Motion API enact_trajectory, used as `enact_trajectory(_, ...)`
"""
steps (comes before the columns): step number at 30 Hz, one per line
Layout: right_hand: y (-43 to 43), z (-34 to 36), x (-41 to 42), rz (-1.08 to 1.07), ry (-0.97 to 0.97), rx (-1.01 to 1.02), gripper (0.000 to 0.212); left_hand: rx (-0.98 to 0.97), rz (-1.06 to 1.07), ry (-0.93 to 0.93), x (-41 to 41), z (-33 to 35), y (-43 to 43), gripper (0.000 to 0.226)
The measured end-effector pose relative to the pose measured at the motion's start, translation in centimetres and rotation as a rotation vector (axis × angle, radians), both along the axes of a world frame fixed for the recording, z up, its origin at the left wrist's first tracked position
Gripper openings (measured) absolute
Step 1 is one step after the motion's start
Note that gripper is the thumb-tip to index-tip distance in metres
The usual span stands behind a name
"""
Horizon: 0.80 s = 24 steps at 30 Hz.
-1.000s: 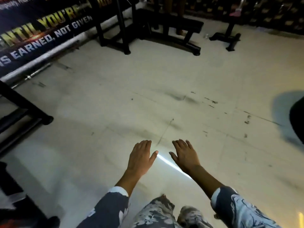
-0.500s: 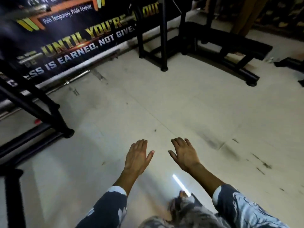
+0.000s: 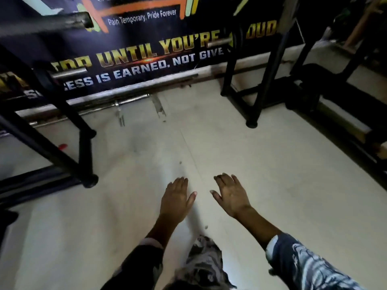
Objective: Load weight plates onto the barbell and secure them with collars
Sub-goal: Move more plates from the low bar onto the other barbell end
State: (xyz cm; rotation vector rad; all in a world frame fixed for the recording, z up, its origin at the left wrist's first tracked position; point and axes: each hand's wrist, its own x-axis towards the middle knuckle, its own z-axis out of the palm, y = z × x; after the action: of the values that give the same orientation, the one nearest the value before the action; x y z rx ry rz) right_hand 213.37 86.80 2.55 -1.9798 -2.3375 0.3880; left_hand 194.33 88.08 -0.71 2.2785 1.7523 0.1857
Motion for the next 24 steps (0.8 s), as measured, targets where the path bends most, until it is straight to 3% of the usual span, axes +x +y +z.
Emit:
enact_trajectory(7, 21.4, 1.5, 2.8, 0.076, 0.036, 0.057, 0.049, 0.029, 0.120, -0.019, 2.8, 2.4, 18.7, 0.060)
enact_trajectory(15, 47.3, 1.2, 3.3, 0.310, 0.012, 0.050, 0.051, 0.059, 0.357, 0.000, 4.1, 2.7, 40.8, 0.059)
enact_trajectory(24, 69.5, 0.7, -4.1, 0.631, -0.038, -0.010, 0.050, 0.039, 0.649, -0.010, 0.0, 3.3, 57.9, 0.057)
